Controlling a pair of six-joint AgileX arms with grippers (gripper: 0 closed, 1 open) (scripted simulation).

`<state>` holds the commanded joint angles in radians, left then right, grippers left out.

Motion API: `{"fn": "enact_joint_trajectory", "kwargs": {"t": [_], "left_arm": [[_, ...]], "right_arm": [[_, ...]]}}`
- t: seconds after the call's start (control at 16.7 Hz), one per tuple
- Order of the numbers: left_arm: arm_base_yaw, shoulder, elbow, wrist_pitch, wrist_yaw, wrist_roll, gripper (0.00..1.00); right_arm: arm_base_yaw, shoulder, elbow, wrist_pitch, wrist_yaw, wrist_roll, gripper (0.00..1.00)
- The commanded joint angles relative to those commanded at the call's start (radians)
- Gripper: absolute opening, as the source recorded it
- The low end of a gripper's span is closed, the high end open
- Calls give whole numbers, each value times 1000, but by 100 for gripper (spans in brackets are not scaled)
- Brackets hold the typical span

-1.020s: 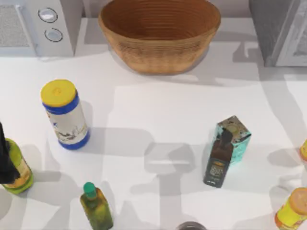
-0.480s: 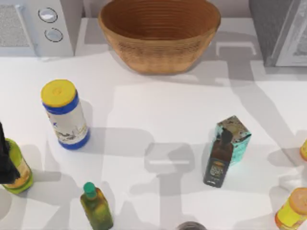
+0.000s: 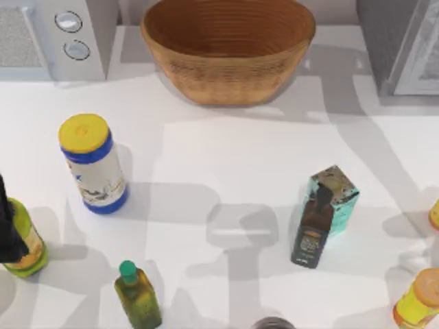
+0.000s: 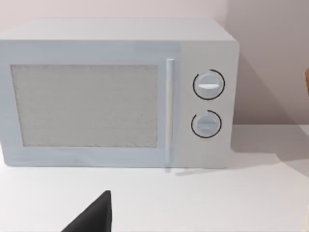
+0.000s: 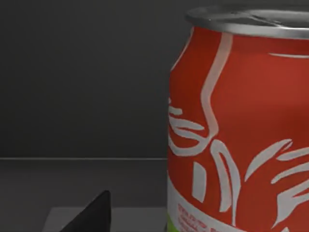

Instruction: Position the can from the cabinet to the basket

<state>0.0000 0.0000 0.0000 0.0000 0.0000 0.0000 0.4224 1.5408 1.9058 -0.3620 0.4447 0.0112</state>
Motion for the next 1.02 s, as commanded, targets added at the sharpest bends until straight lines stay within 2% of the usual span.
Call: {"fn": "enact_joint_trajectory", "kwargs": {"t": [0.24, 0.48, 1.02], "left_arm": [[0, 0, 0, 0, 0, 0, 100], [0, 0, 0, 0, 0, 0, 100], [0, 0, 0, 0, 0, 0, 100]], "right_arm": [[-44, 102, 98, 4, -42, 0, 100], [-46, 106, 102, 4, -44, 0, 100], [-46, 106, 102, 4, -44, 0, 32]]}}
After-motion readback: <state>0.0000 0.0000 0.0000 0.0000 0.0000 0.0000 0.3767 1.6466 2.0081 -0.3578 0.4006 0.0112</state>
